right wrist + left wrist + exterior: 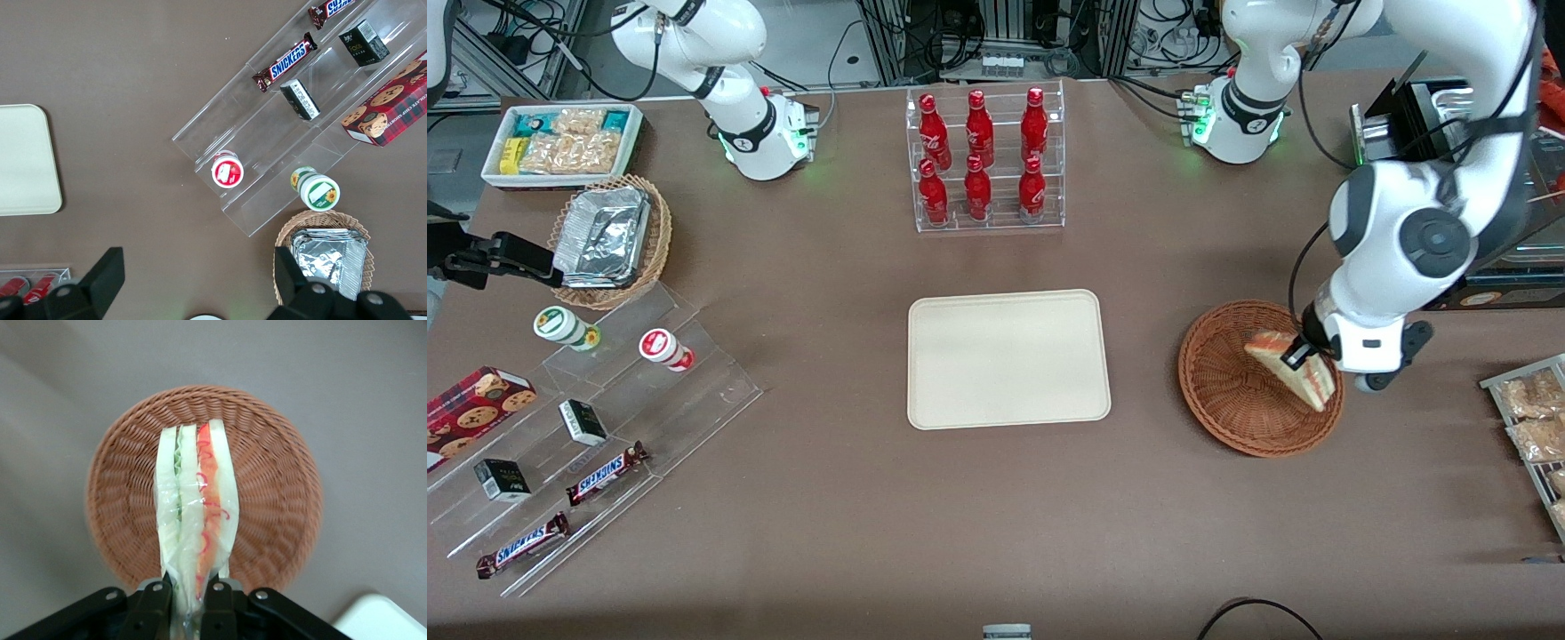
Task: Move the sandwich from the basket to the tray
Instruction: 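Lower the left gripper and close it on the sandwich's upright edge, then lift the sandwich and carry it over the cream tray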
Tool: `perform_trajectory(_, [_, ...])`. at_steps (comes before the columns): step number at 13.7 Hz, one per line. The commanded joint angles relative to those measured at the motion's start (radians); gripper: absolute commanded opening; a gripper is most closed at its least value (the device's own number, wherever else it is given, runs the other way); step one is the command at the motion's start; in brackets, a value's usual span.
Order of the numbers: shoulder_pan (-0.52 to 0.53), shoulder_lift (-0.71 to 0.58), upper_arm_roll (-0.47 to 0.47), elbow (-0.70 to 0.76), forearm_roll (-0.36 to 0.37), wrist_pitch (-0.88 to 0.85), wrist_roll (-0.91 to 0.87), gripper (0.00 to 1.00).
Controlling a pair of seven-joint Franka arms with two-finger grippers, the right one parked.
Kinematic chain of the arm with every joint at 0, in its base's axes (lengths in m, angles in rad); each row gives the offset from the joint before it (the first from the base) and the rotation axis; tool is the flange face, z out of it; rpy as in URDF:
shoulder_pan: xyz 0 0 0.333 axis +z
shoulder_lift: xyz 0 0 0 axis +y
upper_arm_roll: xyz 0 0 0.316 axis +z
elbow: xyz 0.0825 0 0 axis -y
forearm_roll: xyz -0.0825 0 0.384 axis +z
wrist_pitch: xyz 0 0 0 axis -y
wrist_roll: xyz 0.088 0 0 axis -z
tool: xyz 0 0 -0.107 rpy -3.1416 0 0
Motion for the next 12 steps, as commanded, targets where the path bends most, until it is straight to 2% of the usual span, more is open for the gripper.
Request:
perform_trajectory(1, [-0.114, 0.041, -0.011, 0.195, 0.015, -0.189, -0.016, 0.00])
perform_trajectory(4, [-0.285, 0.084, -0.011, 0.236, 0.004, -0.214, -0.031, 0.00])
perform_trajectory(8, [-0.485, 0.237, -0.011, 0.337, 0.004, -0.191, -0.068, 0.00])
perform_trajectory(12, [-0.612, 0.366, -0.008, 0.359, 0.024, 0.019, -0.073, 0.00])
